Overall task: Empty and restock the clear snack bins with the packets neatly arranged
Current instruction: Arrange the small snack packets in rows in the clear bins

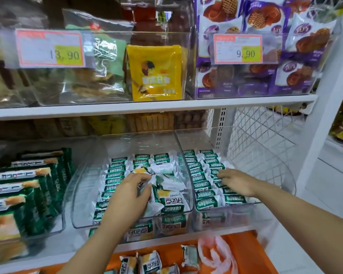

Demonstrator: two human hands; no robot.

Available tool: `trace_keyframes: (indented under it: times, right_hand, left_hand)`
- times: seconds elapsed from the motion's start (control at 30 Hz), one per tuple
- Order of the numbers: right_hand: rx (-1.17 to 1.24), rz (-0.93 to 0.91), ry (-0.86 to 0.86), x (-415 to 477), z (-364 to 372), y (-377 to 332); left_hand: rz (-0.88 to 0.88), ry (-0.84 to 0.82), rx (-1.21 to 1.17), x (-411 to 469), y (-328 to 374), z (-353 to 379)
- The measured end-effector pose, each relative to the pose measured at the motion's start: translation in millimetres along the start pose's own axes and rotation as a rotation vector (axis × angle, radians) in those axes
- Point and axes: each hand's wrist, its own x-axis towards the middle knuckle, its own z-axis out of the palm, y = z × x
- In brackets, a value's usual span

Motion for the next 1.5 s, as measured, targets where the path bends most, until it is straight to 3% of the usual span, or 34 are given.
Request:
trace_keyframes:
  times: [0.13,0.27,0.33,0.4,0.53,0.67,0.73,0.83,1.03,1.23,1.4,1.5]
  right_hand:
    - [-0.012,-0.024,0.048,-9.4,-9.3,-1.5]
    - [0.228,-0.273,0.464,-39.1,-27.1,-45.1]
    - [0.171,-0.429,0.545,-52.2,-31.2,-82.4]
    - [-0.056,-0.521,0.460,-53.8,-27.2,-113.2]
    - [-0.448,-0.430,0.174,-36.4,-15.1,-146.7]
    - [-0.503,-0.352,0.227,-28.2,-12.1,-156.7]
    - [-0.418,-0.358,0.315,-35.3,-17.5,-157.4]
    - [-0.046,-0.333,0.406,-53.8,-27.6,-151.8]
    - [0.672,-0.251,0.366,-87.3,-35.3,-132.0]
    - [0.923,-0.276,0.271,-119.8,-26.7,-124.6]
    - [1.011,-0.309,0.182,-142.2,-25.3,-131.4]
    - [0.942,-0.341,0.166,-152.4,-23.9,-136.2]
  left_hand:
    - [-0.049,-0.054,-0.074,0.0,0.0,-3.9]
    - [-0.088,-0.193,-0.146,-0.2,-2.3,-9.2]
    - [-0.111,-0.232,-0.200,-0.4,-5.2,-13.1]
    - [-0.137,-0.291,-0.249,-0.1,-9.0,-17.1]
    - [-0.119,-0.431,-0.190,-2.9,-5.6,-27.2]
    - [-0.066,-0.425,-0.096,-2.1,-6.6,-38.1]
    - [-0.030,-0.410,-0.021,-3.0,-7.8,-44.3]
    - [0.007,-0.324,0.019,-8.2,-8.3,-50.9]
    - [0.108,-0.083,-0.071,-29.8,2.2,-60.4]
    - [0.109,-0.074,-0.385,-56.0,22.4,-69.2]
    - [0.142,-0.057,-0.451,-75.1,40.9,-76.7]
    - [0.123,0.020,-0.438,-79.0,49.9,-77.6]
